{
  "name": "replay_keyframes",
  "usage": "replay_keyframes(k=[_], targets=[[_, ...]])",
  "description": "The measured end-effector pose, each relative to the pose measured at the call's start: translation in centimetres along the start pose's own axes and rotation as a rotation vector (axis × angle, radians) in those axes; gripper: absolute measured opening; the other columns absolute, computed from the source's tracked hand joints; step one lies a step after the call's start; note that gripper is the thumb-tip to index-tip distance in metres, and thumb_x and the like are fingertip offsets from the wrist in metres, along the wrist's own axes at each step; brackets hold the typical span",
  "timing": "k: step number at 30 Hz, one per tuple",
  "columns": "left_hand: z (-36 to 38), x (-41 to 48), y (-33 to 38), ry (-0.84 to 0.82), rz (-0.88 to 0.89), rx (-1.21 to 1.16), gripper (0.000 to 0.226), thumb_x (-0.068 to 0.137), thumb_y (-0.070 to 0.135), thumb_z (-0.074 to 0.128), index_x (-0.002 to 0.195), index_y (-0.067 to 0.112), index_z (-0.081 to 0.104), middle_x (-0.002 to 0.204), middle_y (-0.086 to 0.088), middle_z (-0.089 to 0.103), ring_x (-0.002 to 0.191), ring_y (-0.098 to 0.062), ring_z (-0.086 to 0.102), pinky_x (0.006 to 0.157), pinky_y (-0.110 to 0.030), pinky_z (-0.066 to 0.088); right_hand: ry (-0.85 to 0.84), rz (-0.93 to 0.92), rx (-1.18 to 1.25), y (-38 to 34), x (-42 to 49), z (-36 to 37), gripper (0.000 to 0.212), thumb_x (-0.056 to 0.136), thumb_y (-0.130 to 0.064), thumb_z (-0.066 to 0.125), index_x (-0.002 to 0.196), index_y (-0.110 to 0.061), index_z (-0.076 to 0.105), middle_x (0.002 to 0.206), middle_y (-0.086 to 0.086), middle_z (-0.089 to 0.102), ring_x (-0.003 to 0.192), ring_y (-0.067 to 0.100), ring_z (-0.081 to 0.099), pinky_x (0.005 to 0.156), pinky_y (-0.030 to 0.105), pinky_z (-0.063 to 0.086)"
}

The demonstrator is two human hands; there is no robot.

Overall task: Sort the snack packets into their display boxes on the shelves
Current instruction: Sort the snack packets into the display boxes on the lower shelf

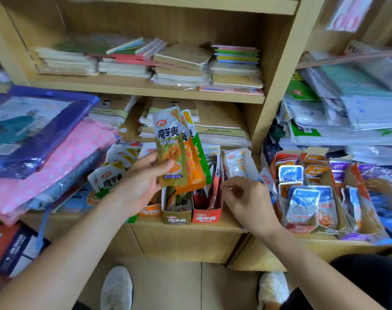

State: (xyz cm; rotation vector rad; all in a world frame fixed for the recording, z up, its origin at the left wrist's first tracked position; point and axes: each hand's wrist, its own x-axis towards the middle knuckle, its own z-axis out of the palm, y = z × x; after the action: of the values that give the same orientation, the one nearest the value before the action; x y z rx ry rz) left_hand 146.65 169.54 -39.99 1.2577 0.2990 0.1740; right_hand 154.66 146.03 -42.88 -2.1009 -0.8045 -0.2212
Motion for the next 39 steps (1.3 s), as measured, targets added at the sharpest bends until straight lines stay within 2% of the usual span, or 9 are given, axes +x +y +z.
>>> replay_keyframes(k=[4,7,12,16,22,29,32,36,39], targets=[[0.9,-0.4,-0.5,-0.059,0.000,0.076,0.038,0.088,0.012,0.064,0.126,0.006,0.063,0.116,-0.014,0.072,0.109,-0.028,0.068,0.094,-0.050,0.052,-0.178,0.315,0.759,-1.7,1.1,-1.1,0.025,0.090,-0.025,0.073,0.114,-0.017,0.069,0.106,0.005,0.076,0.102,0.024,0.072,0.088,0.040,0.059],[1.7,-0.6,-1.0,-0.106,-0.028,0.141,0.040,0.086,0.013,0.065,0.125,0.003,0.062,0.119,-0.020,0.071,0.111,-0.032,0.069,0.090,-0.048,0.055,-0.255,0.333,0.927,-2.2,1.4,-0.7,0.032,0.090,-0.014,0.071,0.121,-0.010,0.066,0.113,0.014,0.073,0.106,0.031,0.071,0.088,0.044,0.059],[2.3,-1.1,-1.3,0.007,-0.008,0.162,0.040,0.078,0.016,0.073,0.116,0.003,0.069,0.110,-0.018,0.074,0.105,-0.034,0.071,0.088,-0.047,0.059,-0.103,0.393,0.893,-2.1,1.8,0.5,0.021,0.084,0.002,0.072,0.103,0.008,0.066,0.099,0.016,0.076,0.088,0.028,0.074,0.078,0.041,0.061],[0.4,-1.3,0.3,0.151,0.050,0.118,0.032,0.082,0.011,0.072,0.113,0.005,0.071,0.106,-0.014,0.076,0.100,-0.029,0.073,0.088,-0.045,0.059,-0.066,0.384,0.916,-3.0,2.5,1.2,0.005,0.092,-0.004,0.066,0.096,-0.001,0.066,0.094,0.012,0.078,0.084,0.024,0.075,0.069,0.035,0.061],[-6.7,-2.5,3.4,0.546,0.223,0.077,0.015,0.089,0.002,0.069,0.100,0.011,0.073,0.087,-0.003,0.078,0.079,-0.019,0.076,0.067,-0.030,0.062,-0.058,0.286,0.799,-4.6,3.9,3.4,0.015,0.096,-0.005,0.063,0.106,0.006,0.062,0.095,0.019,0.076,0.094,0.035,0.073,0.081,0.050,0.061],[-13.6,-4.1,3.5,0.798,0.267,0.100,0.021,0.080,0.015,0.080,0.101,0.015,0.077,0.098,-0.008,0.078,0.101,-0.034,0.072,0.092,-0.062,0.055,-0.186,0.089,0.646,-9.1,8.6,8.2,0.007,0.091,-0.005,0.070,0.096,0.000,0.068,0.094,0.022,0.073,0.090,0.041,0.070,0.079,0.052,0.057],[-15.0,-4.7,3.8,0.872,0.331,0.094,0.015,0.083,0.008,0.078,0.097,0.012,0.077,0.093,-0.006,0.078,0.094,-0.027,0.074,0.092,-0.058,0.056,-0.298,0.006,0.590,-11.9,11.0,11.3,0.016,0.086,-0.017,0.075,0.092,-0.003,0.069,0.089,0.032,0.067,0.078,0.037,0.066,0.075,0.048,0.052],[-16.0,-5.3,4.4,0.864,0.387,0.068,0.014,0.082,0.008,0.079,0.093,0.018,0.077,0.091,-0.002,0.079,0.094,-0.025,0.074,0.092,-0.053,0.057,-0.554,-0.079,0.463,-13.7,12.8,14.5,0.034,0.089,0.001,0.071,0.072,-0.028,0.069,0.064,-0.014,0.069,0.063,0.003,0.063,0.065,0.024,0.047],[-16.0,-5.7,4.2,0.835,0.440,0.104,0.015,0.083,0.007,0.078,0.091,0.020,0.077,0.087,0.002,0.078,0.086,-0.017,0.074,0.086,-0.045,0.058,-0.633,-0.131,0.238,-12.6,13.2,16.5,0.016,0.084,-0.001,0.077,0.097,-0.010,0.074,0.092,-0.001,0.076,0.081,0.011,0.069,0.076,0.026,0.053]])
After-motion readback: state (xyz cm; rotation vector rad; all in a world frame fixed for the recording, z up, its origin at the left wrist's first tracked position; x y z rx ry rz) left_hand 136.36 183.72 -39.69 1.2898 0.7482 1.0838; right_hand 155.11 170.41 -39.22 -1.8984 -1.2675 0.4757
